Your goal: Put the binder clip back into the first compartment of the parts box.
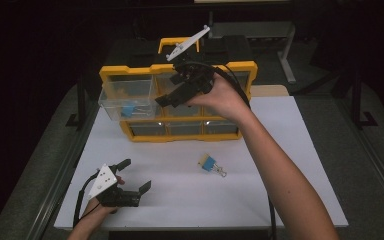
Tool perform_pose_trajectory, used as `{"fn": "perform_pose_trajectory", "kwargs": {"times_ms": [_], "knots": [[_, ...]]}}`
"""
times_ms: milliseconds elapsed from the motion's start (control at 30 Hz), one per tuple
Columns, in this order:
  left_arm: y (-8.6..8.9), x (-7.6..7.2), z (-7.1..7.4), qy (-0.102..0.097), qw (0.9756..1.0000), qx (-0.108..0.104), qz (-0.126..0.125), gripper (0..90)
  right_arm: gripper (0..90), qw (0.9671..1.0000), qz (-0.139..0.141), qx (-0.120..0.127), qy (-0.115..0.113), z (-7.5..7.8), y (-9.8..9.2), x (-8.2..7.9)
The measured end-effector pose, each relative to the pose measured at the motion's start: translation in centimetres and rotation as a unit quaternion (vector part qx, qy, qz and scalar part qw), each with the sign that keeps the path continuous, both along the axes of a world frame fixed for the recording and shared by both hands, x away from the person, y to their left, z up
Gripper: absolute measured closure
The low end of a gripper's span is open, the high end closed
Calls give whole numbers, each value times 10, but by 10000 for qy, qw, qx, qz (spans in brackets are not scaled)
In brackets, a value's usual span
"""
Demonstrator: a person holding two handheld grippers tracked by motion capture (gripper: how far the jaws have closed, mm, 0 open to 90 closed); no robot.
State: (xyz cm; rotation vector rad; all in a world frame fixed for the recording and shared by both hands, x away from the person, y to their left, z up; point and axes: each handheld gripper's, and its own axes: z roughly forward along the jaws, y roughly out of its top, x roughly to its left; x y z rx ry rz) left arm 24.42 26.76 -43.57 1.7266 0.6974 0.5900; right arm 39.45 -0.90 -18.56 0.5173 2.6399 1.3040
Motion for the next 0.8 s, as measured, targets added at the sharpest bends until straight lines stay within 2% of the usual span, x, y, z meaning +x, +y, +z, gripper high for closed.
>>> {"fn": "perform_pose_trajectory", "kwargs": {"times_ms": [33,100,133,267,333,700,800], "knots": [[0,0,0,22,10000,-22,4,0,144,10000,-34,16,57,-1,-1,-1],[-1,0,0,39,10000,-38,7,0,137,10000,-23,-2,31,-5,-3,-1],[0,0,0,15,10000,22,-6,0,137,10000,-21,6,43,-7,-5,-1],[0,0,0,14,10000,17,-6,0,134,10000,10,-26,-59,-17,-11,-1],[1,0,0,19,10000,18,-7,0,133,10000,-46,-26,56,-22,-13,-3],[0,0,0,16,10000,-19,6,0,133,9999,-131,-89,36,-50,-25,-8],[0,0,0,19,10000,-44,28,0,133,9998,-157,-104,94,-56,-28,-10]]}}
